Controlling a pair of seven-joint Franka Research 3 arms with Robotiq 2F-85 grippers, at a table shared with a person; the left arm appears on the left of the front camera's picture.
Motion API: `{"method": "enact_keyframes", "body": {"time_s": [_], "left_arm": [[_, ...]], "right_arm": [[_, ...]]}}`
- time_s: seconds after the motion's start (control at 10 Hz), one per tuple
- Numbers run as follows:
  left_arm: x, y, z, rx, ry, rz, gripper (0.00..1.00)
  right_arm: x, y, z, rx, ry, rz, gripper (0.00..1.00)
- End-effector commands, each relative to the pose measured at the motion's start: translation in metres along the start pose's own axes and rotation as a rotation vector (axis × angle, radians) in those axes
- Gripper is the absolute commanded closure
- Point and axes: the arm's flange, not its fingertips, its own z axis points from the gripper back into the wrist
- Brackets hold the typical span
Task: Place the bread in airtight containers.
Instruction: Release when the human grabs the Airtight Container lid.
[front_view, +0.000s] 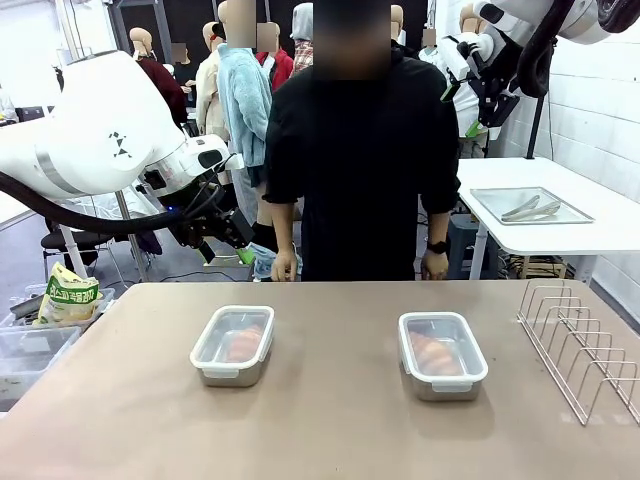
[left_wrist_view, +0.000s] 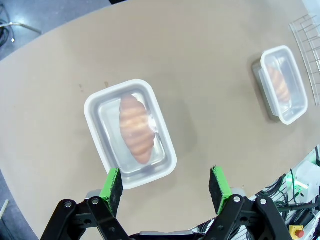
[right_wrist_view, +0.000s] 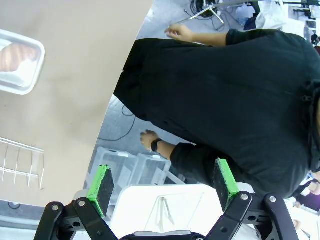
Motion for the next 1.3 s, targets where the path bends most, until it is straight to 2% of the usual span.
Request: {"method": "enact_keyframes", "body": {"time_s": [0.0,1.2], "left_arm": [[-0.0014,0.0009,0.0009,0.010,0.000,0.005,0.10],[-0.0014,0.0009,0.0009,0.010,0.000,0.005,0.10]], "right_arm": [[-0.0006,-0.0001,-0.0002,-0.005,0.003,0.000,0.00],[-0.0006,-0.0001,-0.0002,-0.005,0.003,0.000,0.00]]}}
